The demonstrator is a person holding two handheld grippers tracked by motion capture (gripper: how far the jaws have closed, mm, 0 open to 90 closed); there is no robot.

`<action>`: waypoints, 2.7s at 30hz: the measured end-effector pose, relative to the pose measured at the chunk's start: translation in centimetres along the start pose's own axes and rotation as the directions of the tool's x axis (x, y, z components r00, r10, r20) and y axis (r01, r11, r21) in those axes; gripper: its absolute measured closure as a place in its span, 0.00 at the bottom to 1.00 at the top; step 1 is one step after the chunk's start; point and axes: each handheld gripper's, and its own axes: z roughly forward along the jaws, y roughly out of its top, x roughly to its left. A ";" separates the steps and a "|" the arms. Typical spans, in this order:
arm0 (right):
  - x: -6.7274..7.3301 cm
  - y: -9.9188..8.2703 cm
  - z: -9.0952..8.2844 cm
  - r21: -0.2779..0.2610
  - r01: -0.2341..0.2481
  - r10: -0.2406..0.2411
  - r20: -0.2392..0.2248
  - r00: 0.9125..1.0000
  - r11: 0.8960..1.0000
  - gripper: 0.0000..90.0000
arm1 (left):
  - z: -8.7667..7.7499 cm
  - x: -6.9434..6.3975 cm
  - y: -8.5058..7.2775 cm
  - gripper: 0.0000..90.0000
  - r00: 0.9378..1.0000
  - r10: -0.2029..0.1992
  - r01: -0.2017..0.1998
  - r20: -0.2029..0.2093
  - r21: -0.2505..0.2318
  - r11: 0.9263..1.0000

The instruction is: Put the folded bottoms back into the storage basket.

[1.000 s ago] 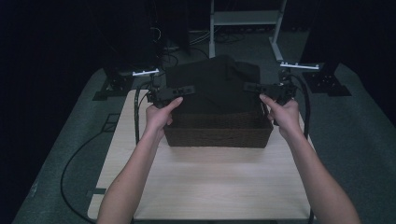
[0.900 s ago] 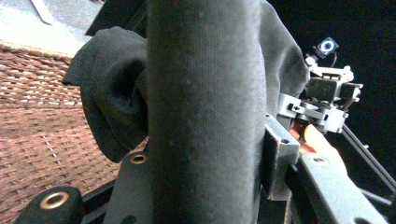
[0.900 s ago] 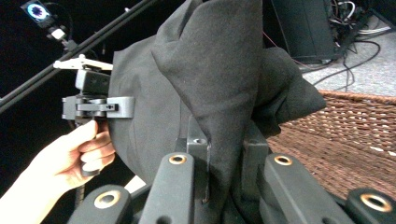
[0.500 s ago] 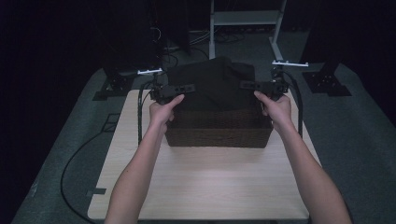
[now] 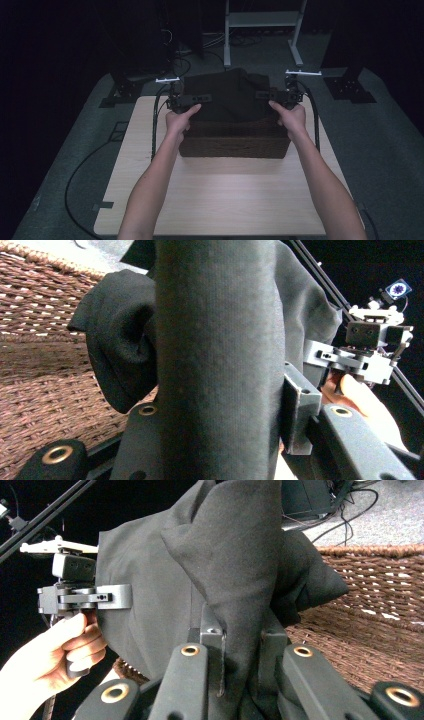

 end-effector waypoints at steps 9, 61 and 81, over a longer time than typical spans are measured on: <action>-1.2 -0.6 0.8 0.030 -0.018 0.018 0.029 0.999 0.999 0.87 | 1.0 0.9 -0.4 0.63 1.000 -0.007 0.008 -0.028 0.033 0.999; -5.2 -2.5 4.5 0.173 -0.108 0.074 0.192 0.979 0.979 0.88 | 2.3 4.2 -0.6 0.70 0.978 -0.094 0.109 -0.185 0.073 0.991; -3.9 -2.3 5.5 0.299 -0.059 -0.084 0.444 0.892 0.952 0.76 | 2.2 4.0 -0.7 0.64 0.977 -0.089 0.104 -0.192 0.066 0.992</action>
